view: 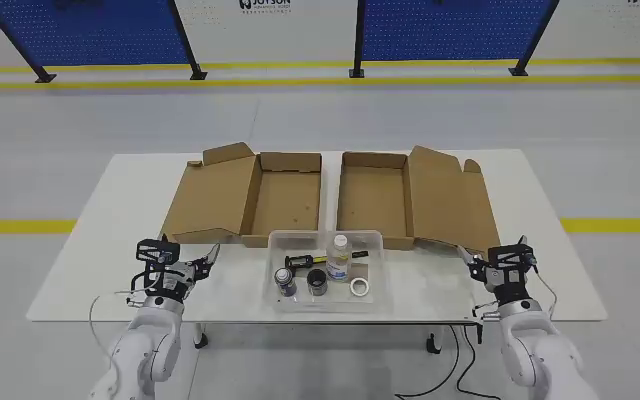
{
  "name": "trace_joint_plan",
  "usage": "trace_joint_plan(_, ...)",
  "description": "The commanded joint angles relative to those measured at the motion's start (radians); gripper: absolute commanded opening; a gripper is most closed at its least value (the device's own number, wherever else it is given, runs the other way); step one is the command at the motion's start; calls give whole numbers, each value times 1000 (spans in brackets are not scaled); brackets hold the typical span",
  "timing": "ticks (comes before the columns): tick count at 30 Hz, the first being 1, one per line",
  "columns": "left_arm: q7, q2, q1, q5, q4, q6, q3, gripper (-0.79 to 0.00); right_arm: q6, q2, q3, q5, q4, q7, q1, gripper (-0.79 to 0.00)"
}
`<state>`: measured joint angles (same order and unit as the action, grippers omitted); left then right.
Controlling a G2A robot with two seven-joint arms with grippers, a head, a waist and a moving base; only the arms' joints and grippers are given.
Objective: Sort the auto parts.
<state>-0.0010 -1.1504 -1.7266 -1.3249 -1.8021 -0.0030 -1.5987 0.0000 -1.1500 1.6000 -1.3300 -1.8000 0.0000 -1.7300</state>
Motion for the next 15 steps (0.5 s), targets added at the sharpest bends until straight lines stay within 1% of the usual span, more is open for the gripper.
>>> trace_joint_plan(1,-18,-2,21,42,-6,-22,8,0,0,0,0,0,0,0,0,0)
trace_joint_plan(8,-83,-6,142,28,-41,-108,84,0,0,0,0,0,0,0,0,0)
trace_joint_plan(13,-144,-13,240,81,-66,-227,177,0,0,0,0,0,0,0,0,0)
trace_joint_plan(15,-164,-15,266,88,-67,-267,211,0,0,0,0,0,0,0,0,0)
